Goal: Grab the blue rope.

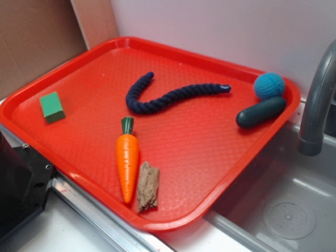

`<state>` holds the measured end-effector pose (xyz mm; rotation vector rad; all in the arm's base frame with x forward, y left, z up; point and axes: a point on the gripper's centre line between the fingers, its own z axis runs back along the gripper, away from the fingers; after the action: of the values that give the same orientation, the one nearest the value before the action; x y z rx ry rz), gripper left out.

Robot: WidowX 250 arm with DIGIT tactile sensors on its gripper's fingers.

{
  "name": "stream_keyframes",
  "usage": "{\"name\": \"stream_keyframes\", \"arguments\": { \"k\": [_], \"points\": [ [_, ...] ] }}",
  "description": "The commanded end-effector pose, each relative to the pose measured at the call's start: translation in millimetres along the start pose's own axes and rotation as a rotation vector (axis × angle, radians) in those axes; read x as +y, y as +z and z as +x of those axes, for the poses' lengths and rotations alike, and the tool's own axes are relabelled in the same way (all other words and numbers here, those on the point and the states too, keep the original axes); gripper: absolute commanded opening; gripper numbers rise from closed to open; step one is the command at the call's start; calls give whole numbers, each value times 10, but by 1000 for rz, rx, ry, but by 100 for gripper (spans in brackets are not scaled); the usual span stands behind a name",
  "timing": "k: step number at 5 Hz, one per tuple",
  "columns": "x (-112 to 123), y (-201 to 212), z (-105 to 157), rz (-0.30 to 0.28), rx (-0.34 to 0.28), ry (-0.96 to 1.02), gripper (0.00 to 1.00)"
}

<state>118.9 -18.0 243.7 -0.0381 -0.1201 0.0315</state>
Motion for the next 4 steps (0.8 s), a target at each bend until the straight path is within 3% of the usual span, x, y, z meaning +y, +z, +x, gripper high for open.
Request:
{"name": "stream_keyframes", "arguments": {
  "k": [1,2,3,4],
  "points": [
    [0,0,0,0,0,0,100],
    [248,-528,285,56,106,-16,100],
    [337,-970,608,116,12,-59,100],
    [205,-1265,1002,103,-44,-223,100]
  ]
}}
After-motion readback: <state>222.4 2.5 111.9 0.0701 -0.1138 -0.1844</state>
